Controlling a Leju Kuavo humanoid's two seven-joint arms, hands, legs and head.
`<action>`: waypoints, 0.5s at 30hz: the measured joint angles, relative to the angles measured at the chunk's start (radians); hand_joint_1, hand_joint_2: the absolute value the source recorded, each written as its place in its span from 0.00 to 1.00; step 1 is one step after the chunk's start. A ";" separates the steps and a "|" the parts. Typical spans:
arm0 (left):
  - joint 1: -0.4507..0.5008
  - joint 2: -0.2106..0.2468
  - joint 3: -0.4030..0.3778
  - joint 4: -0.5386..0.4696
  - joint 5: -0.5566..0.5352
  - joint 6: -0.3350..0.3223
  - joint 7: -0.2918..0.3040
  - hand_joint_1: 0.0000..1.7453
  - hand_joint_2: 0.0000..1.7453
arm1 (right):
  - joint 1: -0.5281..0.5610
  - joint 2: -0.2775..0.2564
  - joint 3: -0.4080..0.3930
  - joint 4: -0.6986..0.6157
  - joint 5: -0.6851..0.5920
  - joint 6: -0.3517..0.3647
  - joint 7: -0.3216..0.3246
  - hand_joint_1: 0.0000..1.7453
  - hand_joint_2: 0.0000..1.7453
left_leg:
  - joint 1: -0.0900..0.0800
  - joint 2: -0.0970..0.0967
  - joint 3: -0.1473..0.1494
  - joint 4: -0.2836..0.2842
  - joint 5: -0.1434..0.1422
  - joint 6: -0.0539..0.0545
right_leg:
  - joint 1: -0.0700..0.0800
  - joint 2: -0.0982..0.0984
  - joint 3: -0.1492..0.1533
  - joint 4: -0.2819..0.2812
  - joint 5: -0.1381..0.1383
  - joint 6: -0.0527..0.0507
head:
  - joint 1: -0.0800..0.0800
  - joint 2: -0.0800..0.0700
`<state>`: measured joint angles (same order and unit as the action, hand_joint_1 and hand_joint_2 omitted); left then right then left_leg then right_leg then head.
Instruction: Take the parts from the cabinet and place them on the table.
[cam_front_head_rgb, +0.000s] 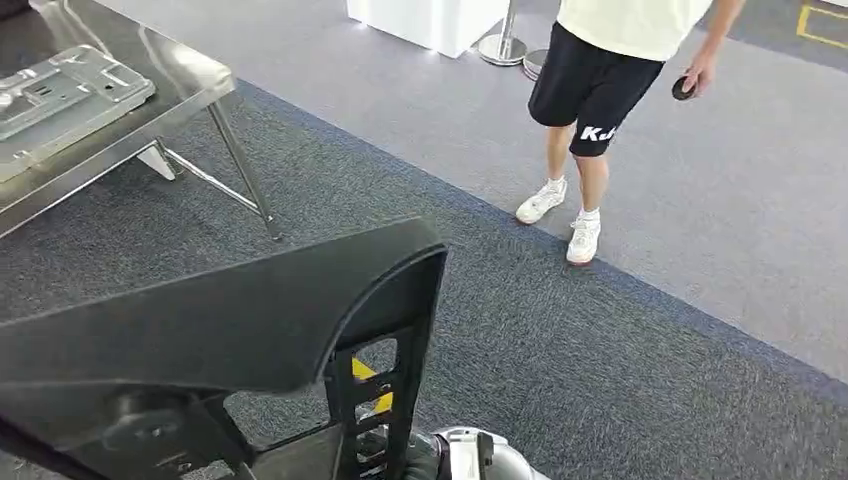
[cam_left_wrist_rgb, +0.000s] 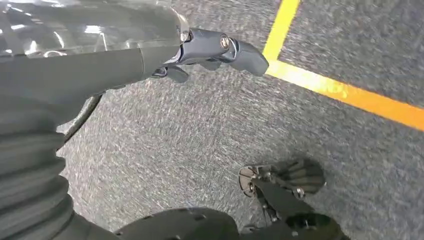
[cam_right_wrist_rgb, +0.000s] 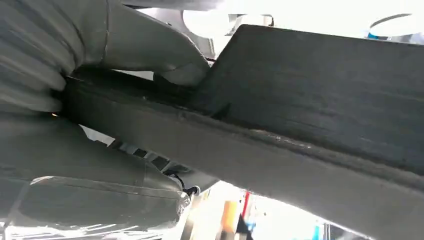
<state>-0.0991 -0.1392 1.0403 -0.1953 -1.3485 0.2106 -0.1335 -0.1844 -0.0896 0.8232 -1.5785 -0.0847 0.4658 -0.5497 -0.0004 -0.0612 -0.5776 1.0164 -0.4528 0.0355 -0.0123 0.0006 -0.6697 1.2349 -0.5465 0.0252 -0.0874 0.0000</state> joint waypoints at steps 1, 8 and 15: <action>0.000 0.000 0.000 0.000 -0.001 0.002 -0.002 0.00 1.00 | -0.001 0.000 0.004 0.000 -0.002 0.000 0.001 1.00 1.00 | 0.000 -0.013 0.002 0.001 0.000 -0.001 | 0.000 0.012 0.040 -0.088 0.048 -0.006 | 0.000 0.000; 0.007 0.000 -0.015 0.000 -0.021 -0.003 0.009 0.00 1.00 | 0.000 -0.007 0.031 -0.002 -0.005 -0.015 0.000 1.00 1.00 | 0.002 -0.016 -0.013 0.013 -0.010 -0.035 | -0.003 0.031 0.105 -0.236 0.085 -0.033 | 0.000 0.000; 0.001 0.002 -0.016 0.000 -0.019 0.004 -0.002 0.00 1.00 | -0.004 -0.007 0.045 0.003 -0.036 -0.001 0.021 1.00 1.00 | 0.015 0.056 -0.105 0.220 -0.081 -0.063 | 0.000 -0.061 0.114 -0.238 0.073 -0.042 | 0.000 0.000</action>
<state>-0.0984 -0.1377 1.0239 -0.1953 -1.3680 0.2148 -0.1358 -0.1882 -0.0969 0.8686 -1.5755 -0.1206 0.4650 -0.5287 0.0150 -0.0057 -0.6824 1.2369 -0.5342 -0.0274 -0.0120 -0.0601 -0.5558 0.9974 -0.4736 -0.0164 -0.0877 0.0000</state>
